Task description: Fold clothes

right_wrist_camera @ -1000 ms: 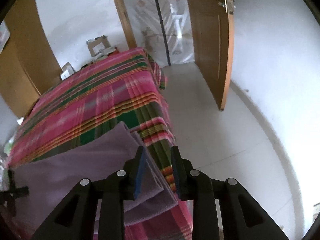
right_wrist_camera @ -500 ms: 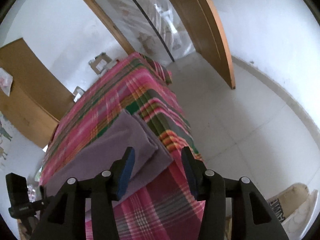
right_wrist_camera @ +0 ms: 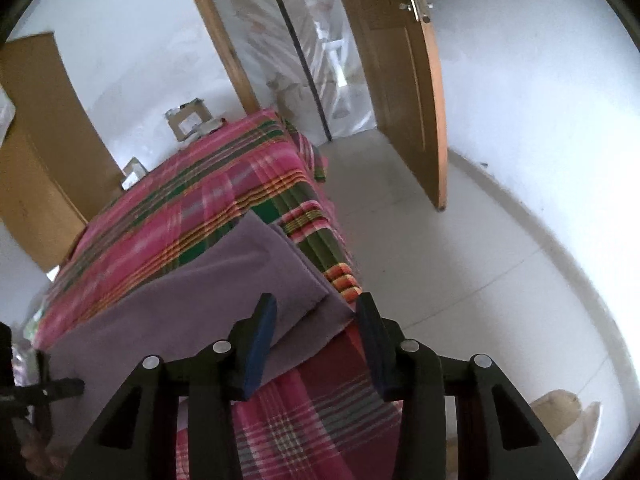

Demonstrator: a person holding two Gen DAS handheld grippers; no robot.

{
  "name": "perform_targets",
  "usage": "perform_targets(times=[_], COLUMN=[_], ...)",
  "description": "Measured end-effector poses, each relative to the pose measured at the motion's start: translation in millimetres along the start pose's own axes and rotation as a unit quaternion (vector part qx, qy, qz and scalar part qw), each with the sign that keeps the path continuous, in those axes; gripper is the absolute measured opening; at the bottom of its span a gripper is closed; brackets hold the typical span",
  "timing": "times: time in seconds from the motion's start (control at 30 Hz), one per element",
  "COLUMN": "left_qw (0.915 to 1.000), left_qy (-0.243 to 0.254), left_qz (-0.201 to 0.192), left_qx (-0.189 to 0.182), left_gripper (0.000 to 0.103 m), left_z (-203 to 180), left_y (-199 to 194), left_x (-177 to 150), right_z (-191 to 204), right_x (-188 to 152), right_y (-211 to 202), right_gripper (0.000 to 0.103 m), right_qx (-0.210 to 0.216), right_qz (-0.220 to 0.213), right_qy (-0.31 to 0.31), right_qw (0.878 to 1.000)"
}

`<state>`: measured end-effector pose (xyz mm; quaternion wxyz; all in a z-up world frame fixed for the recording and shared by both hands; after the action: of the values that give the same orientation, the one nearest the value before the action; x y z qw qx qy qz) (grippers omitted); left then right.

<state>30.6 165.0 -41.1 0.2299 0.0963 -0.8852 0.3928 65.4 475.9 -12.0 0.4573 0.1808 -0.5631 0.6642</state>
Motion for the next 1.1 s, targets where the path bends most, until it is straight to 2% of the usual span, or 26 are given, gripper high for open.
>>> perform_targets(times=[0.17,0.3,0.47,0.77,1.07,1.1], left_qw=[1.0000,1.0000,1.0000,0.9999,0.9999,1.0000], left_qy=[0.000,-0.001,0.000,-0.001,0.001,0.001], left_qz=[-0.001,-0.002,-0.003,-0.005,-0.005,-0.006], left_qx=[-0.003,-0.006,-0.008,-0.011,-0.008,-0.008], left_gripper=[0.034,0.034,0.034,0.035,0.035,0.035], left_z=[0,0,-1,-1,-3,-3], left_y=[0,1,2,1,0,0], left_x=[0,0,0,0,1,1], right_z=[5,0,4,9,4,3], right_x=[-5,-11,-17,-5,2,2], right_y=[-2,-16,-19,7,15,16], right_gripper=[0.042,0.042,0.042,0.042,0.042,0.039], right_qx=[0.002,-0.018,0.011,0.031,0.052,0.050], right_qz=[0.003,-0.016,-0.010,0.009,0.005,0.004], right_qy=[-0.002,0.040,0.064,0.084,0.146,0.150], right_qw=[1.000,0.999,0.998,0.996,0.988,0.987])
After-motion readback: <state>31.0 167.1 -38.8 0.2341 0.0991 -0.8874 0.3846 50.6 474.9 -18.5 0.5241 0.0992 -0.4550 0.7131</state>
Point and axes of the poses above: each gripper's, at about its wrist camera, not at the fingertips, and y roughly the way its jaws point, z to its left, x to its top, the point moved 7 cm from there along y, roughly the way its jaws point, and after that the axes turned 9 degrees about -z, right-handed, at the moved point
